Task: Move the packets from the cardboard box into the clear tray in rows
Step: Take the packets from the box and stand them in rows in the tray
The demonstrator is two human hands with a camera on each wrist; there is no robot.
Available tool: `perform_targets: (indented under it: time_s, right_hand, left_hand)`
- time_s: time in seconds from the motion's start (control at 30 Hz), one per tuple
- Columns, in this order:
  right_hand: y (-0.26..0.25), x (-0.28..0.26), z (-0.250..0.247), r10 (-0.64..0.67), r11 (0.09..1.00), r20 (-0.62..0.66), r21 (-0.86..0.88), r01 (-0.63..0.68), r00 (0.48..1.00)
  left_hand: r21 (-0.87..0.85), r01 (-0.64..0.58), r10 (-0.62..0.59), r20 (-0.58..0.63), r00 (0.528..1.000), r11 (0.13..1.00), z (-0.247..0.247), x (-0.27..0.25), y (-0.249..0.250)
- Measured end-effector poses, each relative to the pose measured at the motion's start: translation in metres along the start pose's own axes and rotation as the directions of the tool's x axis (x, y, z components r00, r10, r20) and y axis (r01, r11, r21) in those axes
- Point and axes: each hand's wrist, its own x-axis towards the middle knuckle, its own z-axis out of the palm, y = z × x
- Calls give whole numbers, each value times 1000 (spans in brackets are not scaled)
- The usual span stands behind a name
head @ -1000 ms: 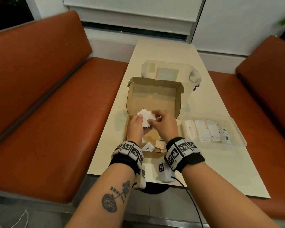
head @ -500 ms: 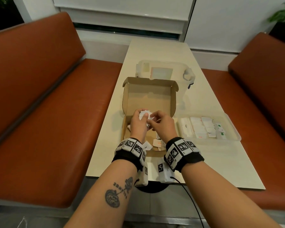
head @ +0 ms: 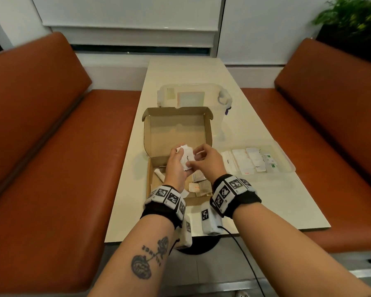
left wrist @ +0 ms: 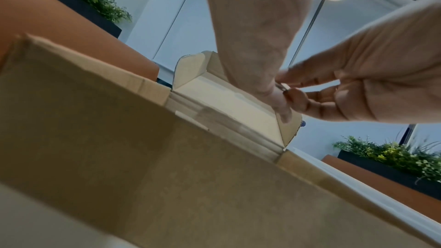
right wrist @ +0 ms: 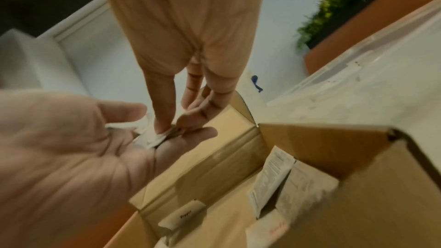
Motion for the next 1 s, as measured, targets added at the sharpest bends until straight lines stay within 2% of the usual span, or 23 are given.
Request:
perform_targets:
  time_s: [0.1, 0.2, 0.33, 0.47, 0.53, 0.6, 0.77, 0.83, 1.0]
  right_hand:
    - [0, 6, -8, 29, 997, 40, 77, -32, 999]
    - [3, 10, -14, 48, 986, 22, 158, -51, 999]
    - [11, 13, -27, 57, 973, -26, 225, -50, 998]
    - [21, 25, -58, 67, 975, -147, 218, -33, 987]
    - [30, 33, -80, 85, 984, -200, 173, -51, 976]
    - [42, 39, -101, 88, 995, -223, 56, -78, 971]
    - [63, 41, -117, 88, 947, -86, -302, -110, 992]
    - [69, 40, -116, 88, 939, -67, -328, -105, 994]
    - [85, 42, -134, 76, 959, -147, -260, -112, 986]
  left_hand:
    - [31, -13, 13, 28, 1000, 999, -1, 2, 1]
    - [39, -23, 21, 49, 999, 999, -1, 3, -2]
    - [42, -11, 9, 33, 999, 999, 7, 5, -8]
    - [45, -6, 5, 42, 999, 999, 15, 8, -14]
    - [36, 0, -2, 50, 999, 999, 18, 9, -15]
    - [25, 9, -11, 52, 999, 1000, 21, 10, -17]
    - [27, 12, -14, 64, 998, 1000, 29, 8, -29]
    - [15, 26, -27, 60, 998, 1000, 31, 8, -33]
    - [19, 34, -36, 69, 997, 999, 36, 13, -38]
